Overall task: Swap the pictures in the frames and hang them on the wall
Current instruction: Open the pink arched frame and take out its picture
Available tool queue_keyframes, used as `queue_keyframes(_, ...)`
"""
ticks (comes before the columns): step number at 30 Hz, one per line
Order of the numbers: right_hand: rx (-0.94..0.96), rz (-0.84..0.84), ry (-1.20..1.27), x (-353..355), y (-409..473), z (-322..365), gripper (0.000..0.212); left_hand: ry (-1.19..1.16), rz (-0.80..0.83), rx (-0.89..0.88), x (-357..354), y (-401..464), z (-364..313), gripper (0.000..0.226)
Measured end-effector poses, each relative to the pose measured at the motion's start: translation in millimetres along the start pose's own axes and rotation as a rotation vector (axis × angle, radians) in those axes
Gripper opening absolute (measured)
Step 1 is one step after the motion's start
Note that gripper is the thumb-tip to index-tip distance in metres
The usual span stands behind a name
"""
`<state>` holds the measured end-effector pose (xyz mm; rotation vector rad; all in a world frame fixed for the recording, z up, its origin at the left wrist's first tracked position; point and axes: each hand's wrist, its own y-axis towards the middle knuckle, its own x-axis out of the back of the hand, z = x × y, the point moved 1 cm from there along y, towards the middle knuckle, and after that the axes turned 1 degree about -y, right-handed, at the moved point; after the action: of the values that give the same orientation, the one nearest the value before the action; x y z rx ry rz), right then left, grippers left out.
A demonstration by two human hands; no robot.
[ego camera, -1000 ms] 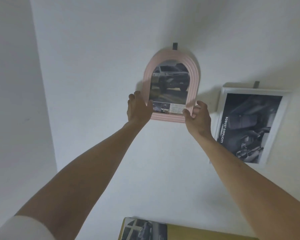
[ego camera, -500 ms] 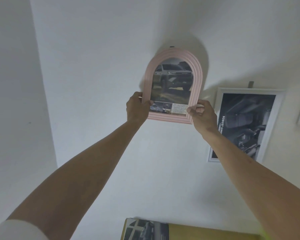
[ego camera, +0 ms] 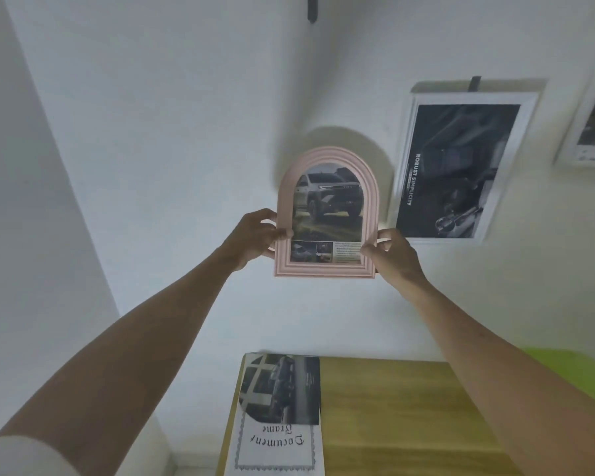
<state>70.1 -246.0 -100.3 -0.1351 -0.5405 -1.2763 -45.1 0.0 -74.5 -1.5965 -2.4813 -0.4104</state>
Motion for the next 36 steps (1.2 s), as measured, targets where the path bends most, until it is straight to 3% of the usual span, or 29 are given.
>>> queue_keyframes(11, -0.25, 0.26, -0.158, -26.3, -80.5, -105.5, 0.042, 0.027, 0.086, 0.186, -51.1, -69.2, 103.7, 0.028)
queue_keyframes(18, -0.304, 0.354, -0.275, -25.8, -107.3, -149.4, 0.051, 0.014, 0.073, 0.285, -88.0, -105.0, 142.8, 0.026)
queue_keyframes(23, -0.231, 0.228, -0.231, -22.4, -103.9, -154.3, 0.063, 0.13, 0.061, 0.227, -125.3, -120.8, 147.4, 0.024)
queue_keyframes(28, -0.168, 0.223, -0.006, -17.7, -97.0, -125.4, 0.049, 0.367, 0.001, 0.086, -185.4, -133.6, 137.4, 0.02)
queue_keyframes(31, -0.212, 0.208, 0.036, -11.7, -93.3, -121.3, 0.053, 0.498, -0.006, 0.052, -222.9, -141.5, 126.8, 0.014)
queue_keyframes(36, -0.257, 0.154, 0.099, 9.9, -80.9, -140.7, 0.034, 0.67, -0.019, -0.032, -267.5, -143.7, 129.5, 0.031)
